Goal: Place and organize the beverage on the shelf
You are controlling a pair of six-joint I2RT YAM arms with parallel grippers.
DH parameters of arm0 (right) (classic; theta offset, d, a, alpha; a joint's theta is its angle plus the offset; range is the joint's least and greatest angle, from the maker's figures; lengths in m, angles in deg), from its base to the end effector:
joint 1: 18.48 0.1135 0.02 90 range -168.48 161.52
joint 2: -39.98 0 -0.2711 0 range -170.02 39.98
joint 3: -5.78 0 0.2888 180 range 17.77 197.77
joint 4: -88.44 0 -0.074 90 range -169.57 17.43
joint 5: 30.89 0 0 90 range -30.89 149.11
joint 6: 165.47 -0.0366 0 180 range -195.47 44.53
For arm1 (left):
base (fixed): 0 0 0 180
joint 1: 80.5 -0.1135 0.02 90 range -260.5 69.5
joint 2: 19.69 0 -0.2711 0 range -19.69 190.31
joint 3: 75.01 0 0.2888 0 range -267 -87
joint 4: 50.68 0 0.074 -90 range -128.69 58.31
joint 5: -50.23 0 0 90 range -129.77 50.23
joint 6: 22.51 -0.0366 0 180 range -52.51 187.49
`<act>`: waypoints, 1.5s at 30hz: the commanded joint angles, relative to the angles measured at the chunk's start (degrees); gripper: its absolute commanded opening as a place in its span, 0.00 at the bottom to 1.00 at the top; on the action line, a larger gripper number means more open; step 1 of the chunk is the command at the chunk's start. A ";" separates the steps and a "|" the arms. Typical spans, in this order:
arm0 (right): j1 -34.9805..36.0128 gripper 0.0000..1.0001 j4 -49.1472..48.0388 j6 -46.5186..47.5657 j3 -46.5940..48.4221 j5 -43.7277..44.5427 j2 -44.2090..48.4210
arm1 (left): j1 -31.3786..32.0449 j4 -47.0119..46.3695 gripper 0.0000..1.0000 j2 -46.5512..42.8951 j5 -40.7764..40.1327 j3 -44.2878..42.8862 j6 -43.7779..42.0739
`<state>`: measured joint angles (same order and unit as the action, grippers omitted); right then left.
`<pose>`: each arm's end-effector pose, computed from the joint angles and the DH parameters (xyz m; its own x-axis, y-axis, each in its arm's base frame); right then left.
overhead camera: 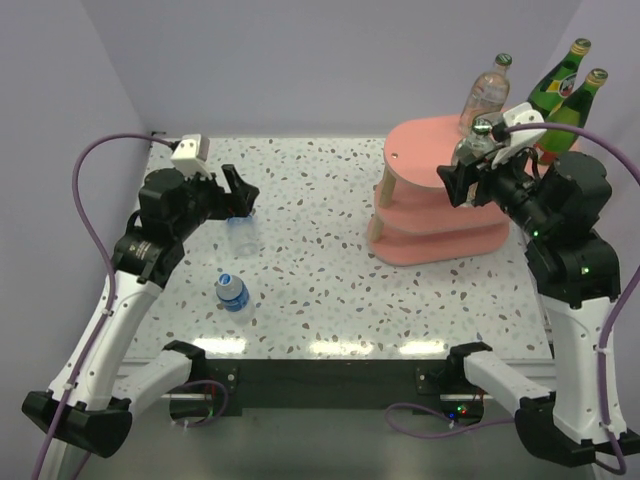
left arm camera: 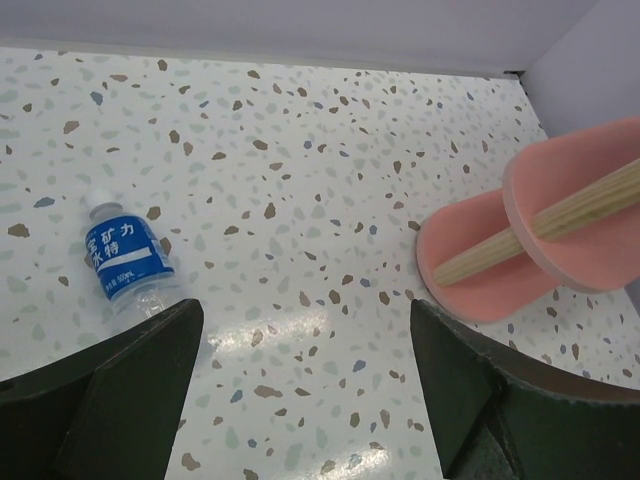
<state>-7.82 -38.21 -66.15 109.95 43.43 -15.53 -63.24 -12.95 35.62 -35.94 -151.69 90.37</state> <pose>0.1614 0.0404 0.5448 -0.0076 -0.1601 -0.9871 -0.4500 0.8821 -0.1396 0.2291 -0.0738 0.4105 -0.3867 -0.2861 -0.8767 0.2246 0.8928 -0.3904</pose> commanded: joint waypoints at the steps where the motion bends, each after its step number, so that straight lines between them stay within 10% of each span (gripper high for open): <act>1: -1.16 0.00 -11.13 -3.26 2.83 7.85 -0.39 | -0.38 -2.80 0.89 -1.17 -1.20 0.17 -2.04; 45: -10.48 0.00 -19.39 -8.53 3.79 13.58 -10.06 | -0.38 -4.47 0.90 -1.08 -1.55 1.67 -3.54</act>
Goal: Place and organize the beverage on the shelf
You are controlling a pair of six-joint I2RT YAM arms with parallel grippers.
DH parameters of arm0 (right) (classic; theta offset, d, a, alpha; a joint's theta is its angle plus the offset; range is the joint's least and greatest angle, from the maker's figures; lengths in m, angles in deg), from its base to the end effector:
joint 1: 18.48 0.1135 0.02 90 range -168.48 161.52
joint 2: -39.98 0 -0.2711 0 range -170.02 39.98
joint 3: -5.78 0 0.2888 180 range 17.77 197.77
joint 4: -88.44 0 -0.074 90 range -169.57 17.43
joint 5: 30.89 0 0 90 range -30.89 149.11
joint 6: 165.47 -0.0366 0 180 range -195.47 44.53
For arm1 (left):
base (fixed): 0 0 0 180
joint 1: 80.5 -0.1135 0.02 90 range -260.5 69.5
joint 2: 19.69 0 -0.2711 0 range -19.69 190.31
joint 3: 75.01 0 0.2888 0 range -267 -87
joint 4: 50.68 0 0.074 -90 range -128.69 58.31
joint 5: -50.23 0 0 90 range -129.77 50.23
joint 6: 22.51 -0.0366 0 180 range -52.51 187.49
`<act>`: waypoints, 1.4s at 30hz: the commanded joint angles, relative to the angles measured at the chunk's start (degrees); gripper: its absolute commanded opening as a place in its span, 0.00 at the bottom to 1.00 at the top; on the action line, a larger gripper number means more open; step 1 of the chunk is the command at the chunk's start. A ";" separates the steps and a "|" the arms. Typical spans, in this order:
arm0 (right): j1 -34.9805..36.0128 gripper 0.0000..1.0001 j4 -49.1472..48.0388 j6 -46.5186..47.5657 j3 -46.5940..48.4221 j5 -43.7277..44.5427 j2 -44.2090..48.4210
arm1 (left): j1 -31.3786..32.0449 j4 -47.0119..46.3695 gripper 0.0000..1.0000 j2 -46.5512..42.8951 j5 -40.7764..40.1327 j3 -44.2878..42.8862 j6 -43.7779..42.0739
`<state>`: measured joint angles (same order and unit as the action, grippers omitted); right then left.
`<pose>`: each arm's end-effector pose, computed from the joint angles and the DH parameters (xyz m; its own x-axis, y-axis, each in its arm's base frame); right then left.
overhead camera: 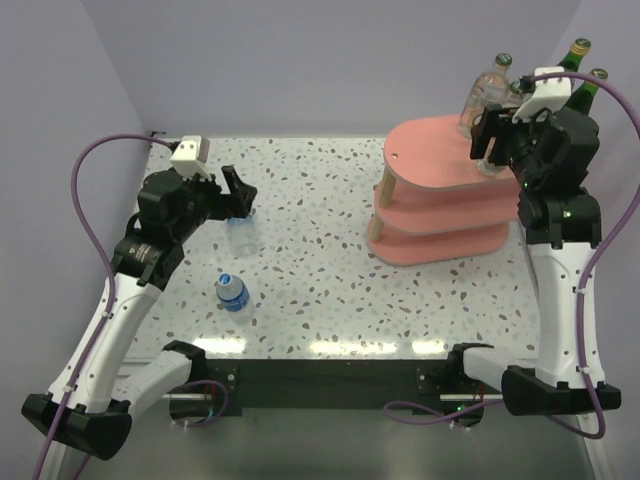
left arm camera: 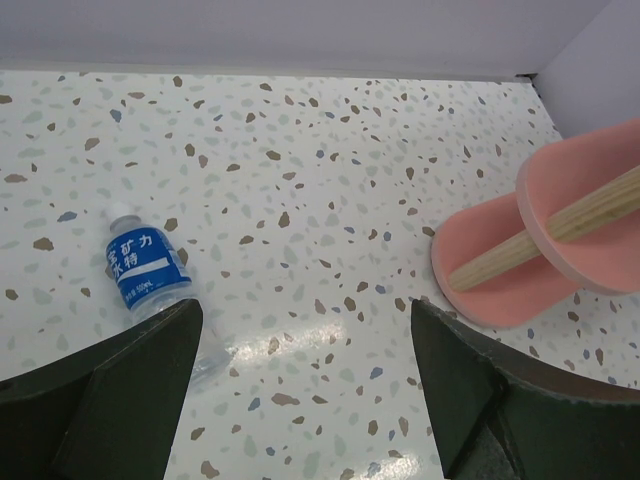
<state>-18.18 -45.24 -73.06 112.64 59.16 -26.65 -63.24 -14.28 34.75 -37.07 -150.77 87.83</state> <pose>0.2429 0.0012 0.5371 -0.1058 -0.0426 -0.9935 -0.0088 0.9991 -0.0419 0.2269 -0.0723 0.4103 -0.3511 -0.2545 -0.9011 0.2323 0.9086 -0.3471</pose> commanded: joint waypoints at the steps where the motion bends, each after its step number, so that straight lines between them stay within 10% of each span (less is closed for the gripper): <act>1: -0.21 0.00 -12.53 -1.89 0.85 -2.25 0.89 | -0.38 -3.13 0.90 -0.21 -0.41 0.75 -1.00; 24: -2.67 0.05 -20.88 -1.80 -7.86 -1.37 1.94 | -0.29 -2.78 0.90 -0.56 -0.59 0.66 -0.91; 42: -2.67 0.56 -18.77 -1.19 -10.76 -1.55 4.58 | -0.38 -3.13 0.90 -0.47 0.03 0.22 -0.65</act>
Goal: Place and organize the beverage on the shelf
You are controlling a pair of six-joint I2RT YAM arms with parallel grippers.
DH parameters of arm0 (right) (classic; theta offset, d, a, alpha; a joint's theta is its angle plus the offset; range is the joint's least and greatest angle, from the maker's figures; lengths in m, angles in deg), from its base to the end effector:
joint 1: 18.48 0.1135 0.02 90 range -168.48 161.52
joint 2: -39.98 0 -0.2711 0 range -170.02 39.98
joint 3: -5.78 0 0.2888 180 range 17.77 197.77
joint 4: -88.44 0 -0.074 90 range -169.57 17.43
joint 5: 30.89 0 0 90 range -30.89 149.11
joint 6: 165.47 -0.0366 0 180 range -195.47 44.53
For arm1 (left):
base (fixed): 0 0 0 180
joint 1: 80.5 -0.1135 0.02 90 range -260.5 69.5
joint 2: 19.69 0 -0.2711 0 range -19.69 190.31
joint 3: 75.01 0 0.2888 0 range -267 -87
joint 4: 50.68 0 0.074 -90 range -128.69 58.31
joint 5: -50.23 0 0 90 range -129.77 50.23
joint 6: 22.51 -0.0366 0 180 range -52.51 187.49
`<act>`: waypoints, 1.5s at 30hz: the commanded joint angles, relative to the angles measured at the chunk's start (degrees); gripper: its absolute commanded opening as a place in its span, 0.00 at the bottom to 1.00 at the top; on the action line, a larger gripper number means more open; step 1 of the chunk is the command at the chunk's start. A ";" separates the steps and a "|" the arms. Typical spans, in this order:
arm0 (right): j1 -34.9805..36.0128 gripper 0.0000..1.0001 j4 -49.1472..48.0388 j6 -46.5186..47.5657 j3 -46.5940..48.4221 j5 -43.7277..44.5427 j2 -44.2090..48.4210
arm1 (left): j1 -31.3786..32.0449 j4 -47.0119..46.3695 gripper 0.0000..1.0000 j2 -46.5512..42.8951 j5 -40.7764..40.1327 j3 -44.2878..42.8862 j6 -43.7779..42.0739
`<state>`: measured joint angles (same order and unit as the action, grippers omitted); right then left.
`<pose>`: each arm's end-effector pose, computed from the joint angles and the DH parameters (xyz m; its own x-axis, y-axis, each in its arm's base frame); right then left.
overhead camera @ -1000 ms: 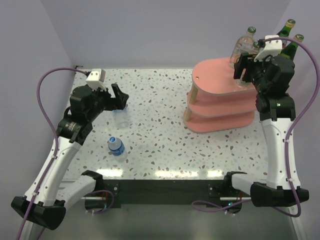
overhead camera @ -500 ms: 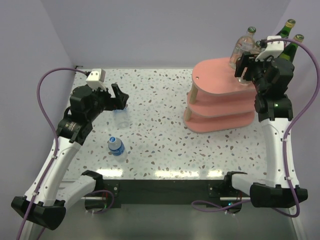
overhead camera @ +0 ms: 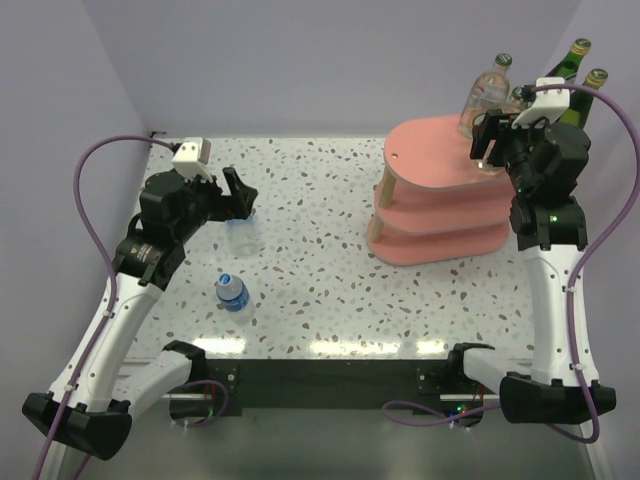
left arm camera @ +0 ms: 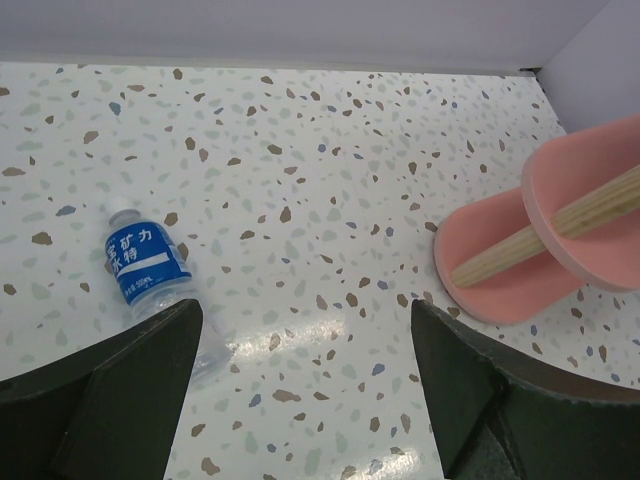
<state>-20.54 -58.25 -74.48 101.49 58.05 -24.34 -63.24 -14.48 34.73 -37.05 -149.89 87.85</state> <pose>0.2594 -0.0087 0.5045 -0.0338 -0.0161 -0.9993 0.0169 0.9997 -0.0166 0.2280 -0.0726 0.4049 -0.3612 -0.2517 -0.8979 0.2286 0.9096 -0.3469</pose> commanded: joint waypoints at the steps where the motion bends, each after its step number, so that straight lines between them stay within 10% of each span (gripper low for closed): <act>1: -0.31 0.61 -5.85 0.24 0.39 -0.43 2.26 | -0.38 -2.85 0.90 -0.45 -0.08 -0.65 -0.67; 25: -0.31 0.88 -5.15 1.91 2.32 -0.26 3.05 | -0.38 -2.50 0.90 -1.15 -0.17 -0.92 -0.58; 45: -0.31 0.54 -6.38 1.20 -0.31 -0.26 2.00 | -0.38 -1.88 0.90 -1.50 -0.61 -1.09 -0.58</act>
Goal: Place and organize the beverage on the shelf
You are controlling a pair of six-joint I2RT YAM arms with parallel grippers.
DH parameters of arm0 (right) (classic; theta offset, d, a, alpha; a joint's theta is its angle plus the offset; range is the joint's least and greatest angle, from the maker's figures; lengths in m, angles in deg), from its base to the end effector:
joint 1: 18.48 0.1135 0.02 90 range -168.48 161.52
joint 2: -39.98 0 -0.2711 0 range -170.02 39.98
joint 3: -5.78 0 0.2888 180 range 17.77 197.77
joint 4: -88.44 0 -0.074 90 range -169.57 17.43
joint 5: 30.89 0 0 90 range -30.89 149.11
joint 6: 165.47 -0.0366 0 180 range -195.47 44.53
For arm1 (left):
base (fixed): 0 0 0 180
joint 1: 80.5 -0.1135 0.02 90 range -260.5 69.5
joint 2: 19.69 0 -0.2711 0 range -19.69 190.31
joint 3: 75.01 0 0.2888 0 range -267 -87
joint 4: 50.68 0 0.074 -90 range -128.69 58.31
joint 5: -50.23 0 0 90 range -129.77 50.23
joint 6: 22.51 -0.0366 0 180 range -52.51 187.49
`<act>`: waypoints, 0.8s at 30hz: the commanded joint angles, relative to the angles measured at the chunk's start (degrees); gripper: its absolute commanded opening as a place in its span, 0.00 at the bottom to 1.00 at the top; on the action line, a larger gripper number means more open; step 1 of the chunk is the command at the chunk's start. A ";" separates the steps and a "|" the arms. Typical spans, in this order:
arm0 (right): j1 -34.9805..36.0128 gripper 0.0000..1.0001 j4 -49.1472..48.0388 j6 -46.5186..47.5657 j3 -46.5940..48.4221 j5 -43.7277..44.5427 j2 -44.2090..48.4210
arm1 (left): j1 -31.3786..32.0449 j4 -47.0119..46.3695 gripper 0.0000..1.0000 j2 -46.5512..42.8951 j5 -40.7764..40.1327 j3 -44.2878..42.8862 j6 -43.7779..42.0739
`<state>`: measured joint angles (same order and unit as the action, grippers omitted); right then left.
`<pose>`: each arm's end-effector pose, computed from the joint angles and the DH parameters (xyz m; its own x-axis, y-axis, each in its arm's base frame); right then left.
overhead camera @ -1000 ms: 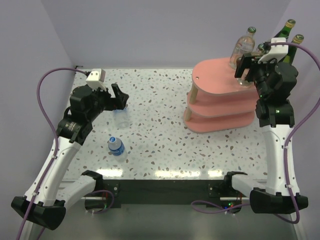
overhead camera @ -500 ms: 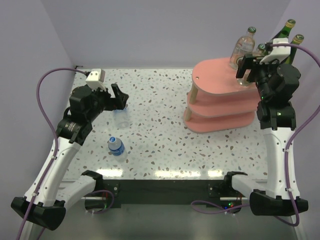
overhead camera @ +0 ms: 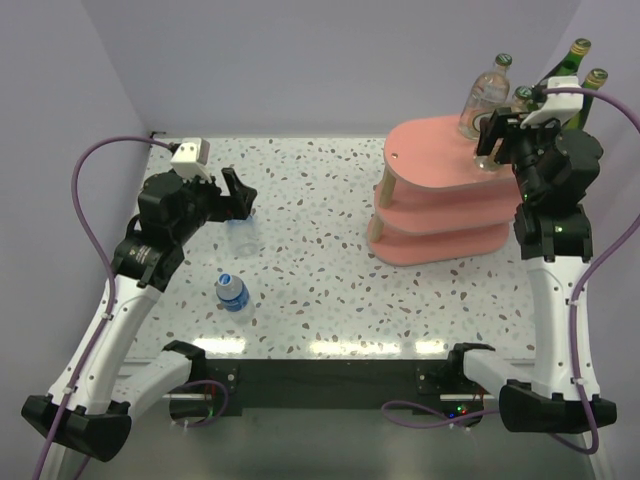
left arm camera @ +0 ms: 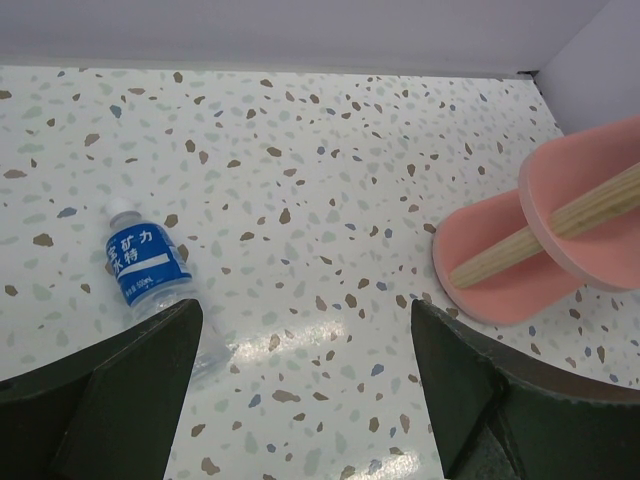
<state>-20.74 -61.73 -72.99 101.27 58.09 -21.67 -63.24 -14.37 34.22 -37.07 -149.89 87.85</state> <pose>0.2413 -0.0089 0.5206 0.0689 -0.0460 -0.9966 0.0247 0.9987 -0.0444 0.2254 -0.0718 0.4067 -0.3551 -0.2536 -0.8998 0.2306 0.9090 -0.3472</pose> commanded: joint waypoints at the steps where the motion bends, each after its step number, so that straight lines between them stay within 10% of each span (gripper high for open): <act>1: -0.11 0.53 -3.34 -0.28 -0.10 -0.21 -0.84 | -0.38 -1.90 0.90 -1.09 -0.50 -1.09 -0.67; 9: -0.11 0.53 -4.31 0.07 -0.01 -0.04 -1.99 | -0.38 -1.90 0.90 -0.74 -0.59 -1.18 -0.67; 16: -0.11 0.93 -3.35 1.21 0.34 -0.39 -0.85 | -0.38 -2.34 0.91 -0.56 -0.50 -1.18 -0.67; 24: -0.11 0.99 -1.15 1.91 1.40 0.58 1.88 | -0.38 -2.96 0.93 -0.21 0.03 -1.44 -0.58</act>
<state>-20.74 -62.84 -71.81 101.27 58.11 -22.17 -63.24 -14.30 34.14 -37.07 -149.89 87.85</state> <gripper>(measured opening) 0.986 0.922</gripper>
